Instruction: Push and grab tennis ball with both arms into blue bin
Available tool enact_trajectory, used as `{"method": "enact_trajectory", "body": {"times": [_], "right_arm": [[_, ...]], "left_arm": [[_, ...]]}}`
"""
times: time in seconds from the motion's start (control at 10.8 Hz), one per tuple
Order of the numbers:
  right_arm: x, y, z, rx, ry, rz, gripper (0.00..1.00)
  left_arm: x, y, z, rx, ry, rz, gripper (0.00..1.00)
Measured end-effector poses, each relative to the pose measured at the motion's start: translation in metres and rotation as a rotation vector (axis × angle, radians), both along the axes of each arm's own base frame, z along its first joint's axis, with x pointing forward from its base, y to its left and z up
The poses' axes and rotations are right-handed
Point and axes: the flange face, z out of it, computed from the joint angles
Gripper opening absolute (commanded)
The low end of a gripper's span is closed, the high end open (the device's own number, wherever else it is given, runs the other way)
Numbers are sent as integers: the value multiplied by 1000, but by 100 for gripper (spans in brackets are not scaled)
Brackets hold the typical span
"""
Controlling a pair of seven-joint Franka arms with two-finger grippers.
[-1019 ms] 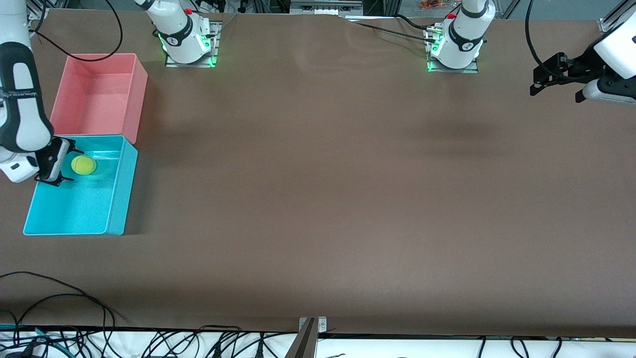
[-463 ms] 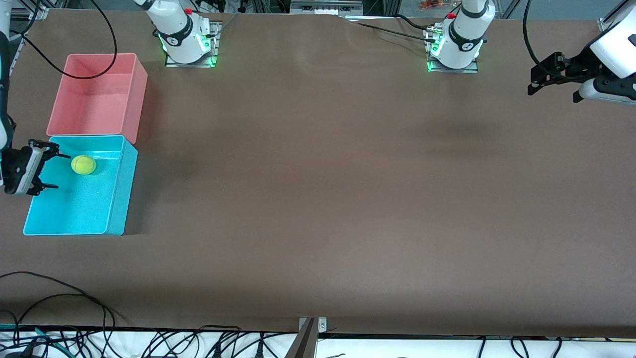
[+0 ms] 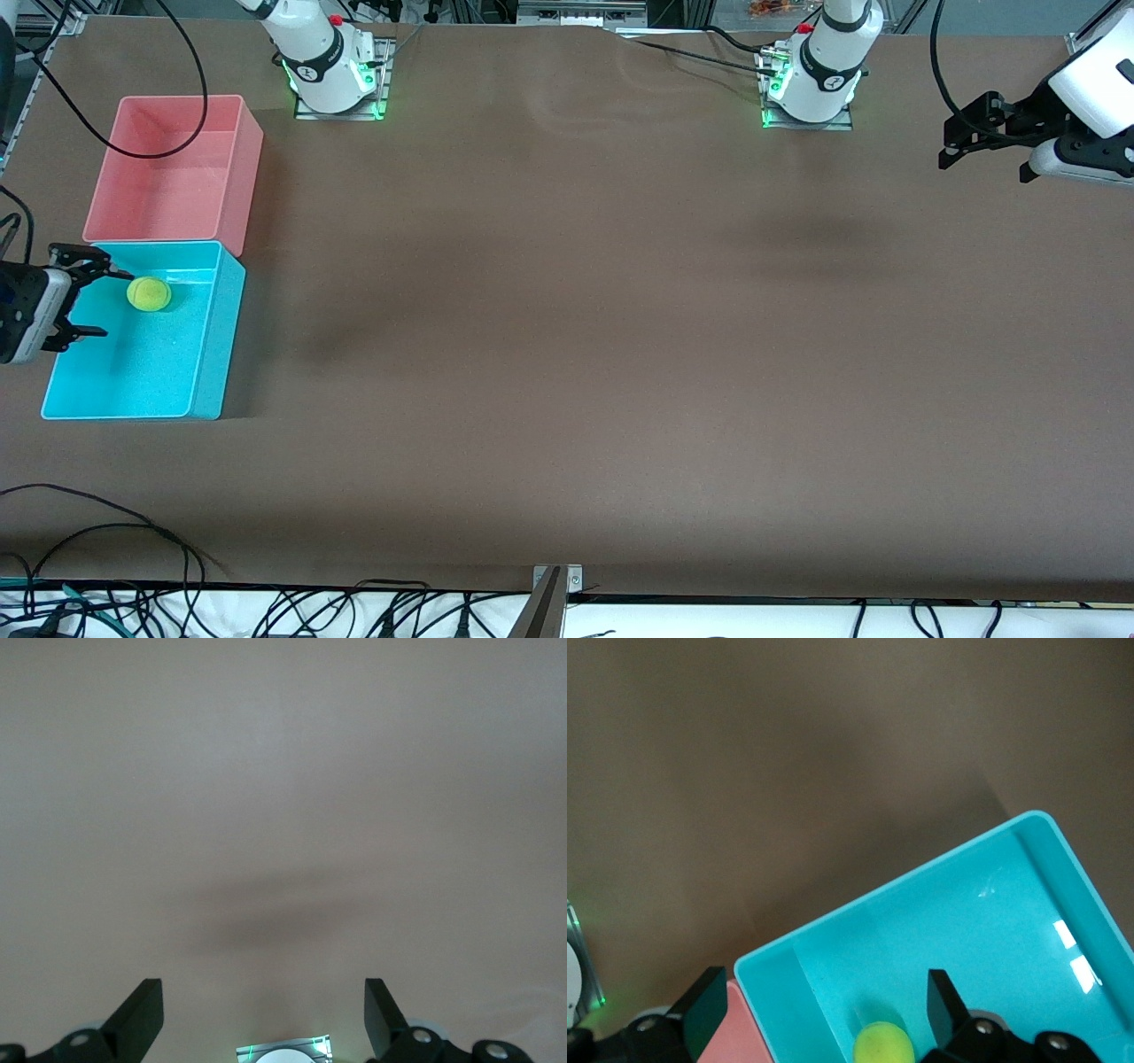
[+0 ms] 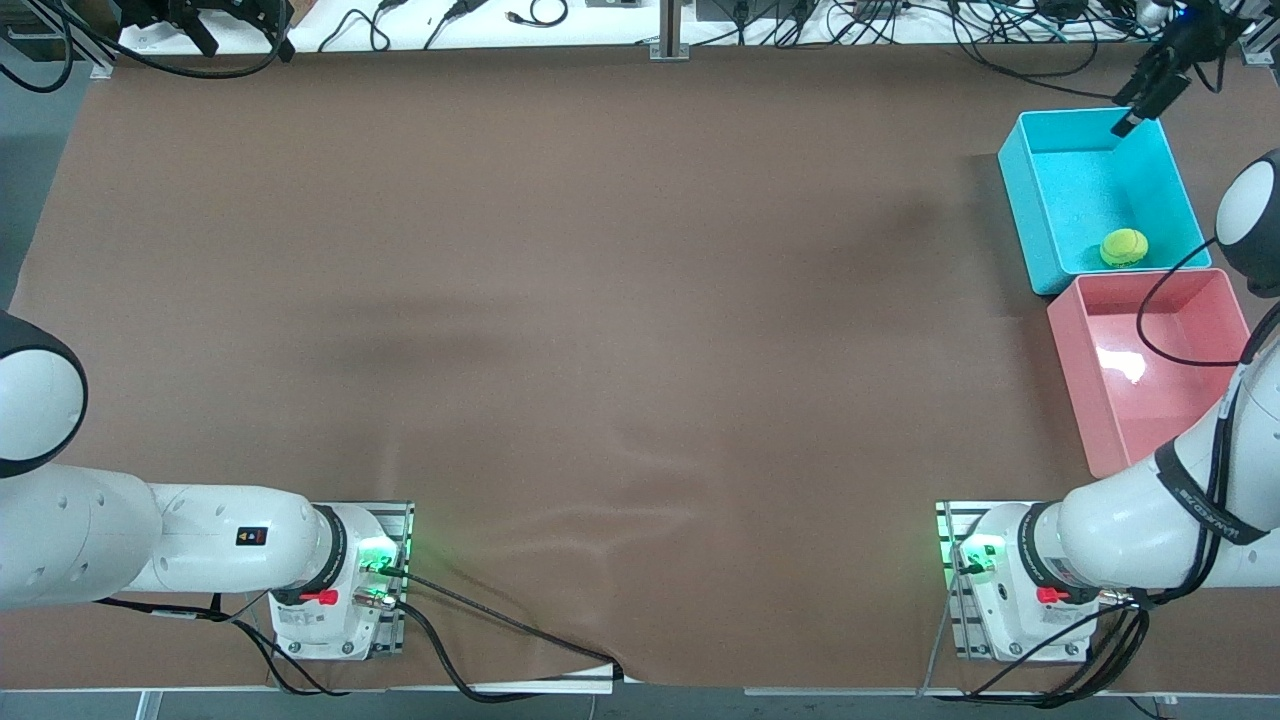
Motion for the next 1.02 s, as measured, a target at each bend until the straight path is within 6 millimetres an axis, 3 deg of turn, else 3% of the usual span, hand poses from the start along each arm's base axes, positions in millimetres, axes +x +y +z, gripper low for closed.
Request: {"method": "enact_trajectory", "body": {"times": [0.28, 0.56, 0.74, 1.02], "right_arm": [[0, 55, 44, -29, 18, -148, 100], [-9, 87, 88, -67, 29, -395, 100], [-21, 110, 113, -125, 64, -650, 100], [-36, 139, 136, -216, 90, -925, 100]], "left_arm": [[-2, -17, 1, 1, -3, -30, 100], [-2, -16, 2, 1, -4, -29, 100], [-2, -17, 2, 1, -5, -29, 100], [-2, -17, 3, 1, -6, -30, 100]]}}
